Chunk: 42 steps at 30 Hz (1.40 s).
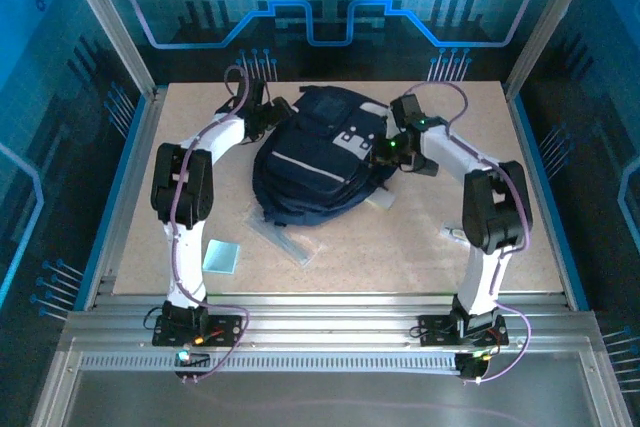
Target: Pack the student bag
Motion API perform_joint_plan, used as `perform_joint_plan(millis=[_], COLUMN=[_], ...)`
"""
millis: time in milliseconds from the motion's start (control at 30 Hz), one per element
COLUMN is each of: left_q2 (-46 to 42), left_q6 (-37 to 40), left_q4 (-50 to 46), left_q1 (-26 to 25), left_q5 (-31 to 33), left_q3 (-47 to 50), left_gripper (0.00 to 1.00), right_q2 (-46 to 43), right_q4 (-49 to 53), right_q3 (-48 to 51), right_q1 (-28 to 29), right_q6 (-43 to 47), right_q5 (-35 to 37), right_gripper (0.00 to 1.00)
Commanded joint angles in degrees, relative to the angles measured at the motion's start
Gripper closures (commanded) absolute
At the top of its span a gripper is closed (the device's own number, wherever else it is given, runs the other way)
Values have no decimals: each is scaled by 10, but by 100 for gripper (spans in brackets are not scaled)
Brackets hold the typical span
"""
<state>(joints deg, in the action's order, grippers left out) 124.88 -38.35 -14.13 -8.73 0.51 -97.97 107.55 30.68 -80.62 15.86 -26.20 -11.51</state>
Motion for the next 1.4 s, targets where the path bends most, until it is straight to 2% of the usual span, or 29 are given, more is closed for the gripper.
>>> perform_joint_plan(millis=[0,67,267,400,467,667,833,967,1100,1233,1367], left_q2=[12,10,-34,-126,-179,-319,-375,-356,-297,-234,-210], left_q6=[30,35,69,74,69,35,-18,-32,-68,-86,-96], left_q4=[-33,-38,-72,-76,-74,-95,-90,-81,-21,25,43], left_q1=[0,0,0,0,-1,-6,-36,-86,-106,-122,-131], left_q5=[-11,-11,-14,-14,-16,-36,-62,-49,-72,-84,-75], left_q3=[-42,-51,-48,31,89,264,376,398,401,361,322], left_gripper=[10,9,10,9,9,8,8,8,7,7,7], right_q2=[-59,-75,-59,-48,-32,18,41,37,25,21,-9], right_q4=[-90,-118,-120,-154,-163,-173,-167,-171,-165,-165,-173], right_q3=[58,81,85,103,96,71,77,89,97,104,128], right_q1=[10,-1,-29,-26,-25,-17,-14,-2,11,12,19], right_q6=[-29,-32,-25,-12,-2,12,10,10,16,8,-19], right_q5=[-136,-169,-159,-155,-157,-169,-139,-156,-151,-209,-267], right_gripper=[83,76,58,38,33,29,28,28,27,27,27])
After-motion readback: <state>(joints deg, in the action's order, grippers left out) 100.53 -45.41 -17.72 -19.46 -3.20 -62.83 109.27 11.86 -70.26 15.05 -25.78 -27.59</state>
